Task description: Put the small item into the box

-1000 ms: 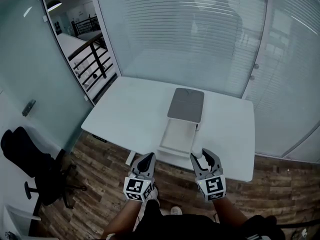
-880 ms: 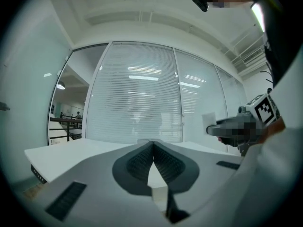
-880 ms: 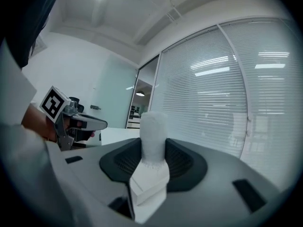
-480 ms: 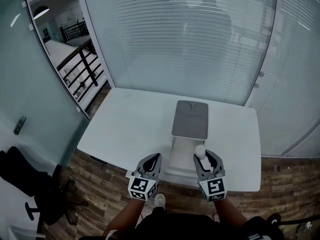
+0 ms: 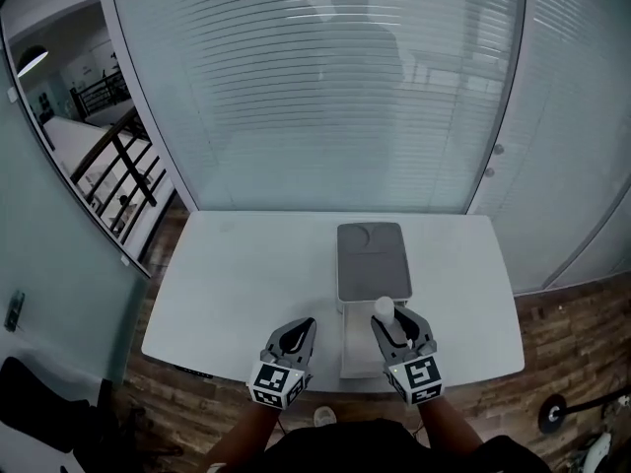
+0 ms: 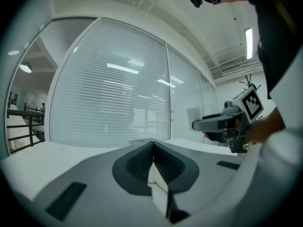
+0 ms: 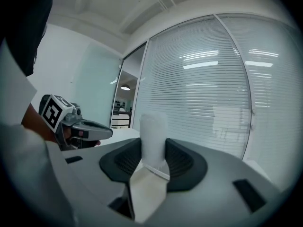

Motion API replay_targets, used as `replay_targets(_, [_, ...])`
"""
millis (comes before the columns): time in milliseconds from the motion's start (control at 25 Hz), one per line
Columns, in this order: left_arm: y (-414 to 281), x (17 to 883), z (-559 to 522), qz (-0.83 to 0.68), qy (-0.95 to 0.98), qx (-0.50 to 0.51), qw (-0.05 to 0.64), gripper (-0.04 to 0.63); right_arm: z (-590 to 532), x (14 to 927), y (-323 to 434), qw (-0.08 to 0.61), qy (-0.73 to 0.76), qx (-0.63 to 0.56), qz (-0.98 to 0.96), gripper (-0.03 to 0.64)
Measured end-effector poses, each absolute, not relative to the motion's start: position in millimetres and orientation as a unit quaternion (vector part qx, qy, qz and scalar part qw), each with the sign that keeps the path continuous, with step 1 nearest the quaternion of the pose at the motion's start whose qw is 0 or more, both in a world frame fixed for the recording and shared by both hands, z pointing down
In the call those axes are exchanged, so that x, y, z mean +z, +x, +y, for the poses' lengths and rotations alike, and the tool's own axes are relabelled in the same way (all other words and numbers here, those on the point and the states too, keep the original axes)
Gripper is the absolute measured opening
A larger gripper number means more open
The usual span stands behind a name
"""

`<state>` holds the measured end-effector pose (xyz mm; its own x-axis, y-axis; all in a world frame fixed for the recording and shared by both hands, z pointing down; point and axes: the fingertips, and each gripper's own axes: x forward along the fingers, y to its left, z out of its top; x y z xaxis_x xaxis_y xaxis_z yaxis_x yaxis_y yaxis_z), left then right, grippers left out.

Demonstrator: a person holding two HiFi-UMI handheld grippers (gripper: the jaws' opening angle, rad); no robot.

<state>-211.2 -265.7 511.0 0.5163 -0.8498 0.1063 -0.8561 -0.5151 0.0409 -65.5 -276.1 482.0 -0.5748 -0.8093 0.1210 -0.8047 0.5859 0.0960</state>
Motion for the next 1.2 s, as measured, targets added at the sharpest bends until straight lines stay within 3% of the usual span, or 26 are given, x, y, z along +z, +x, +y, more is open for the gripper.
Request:
replay_targets(440, [-206,524,-298,-0.471,0.88,0.024,0.064,0.011,-287,503,-48,0.126,0.487,-0.009,-0.864,0.158])
replay_targets(1200, [-201,558,-302,-0.498,0.861,0.063,0.084,0.012,-290,640,-72,0.505,0.213,-0.12,-0.828,0.158])
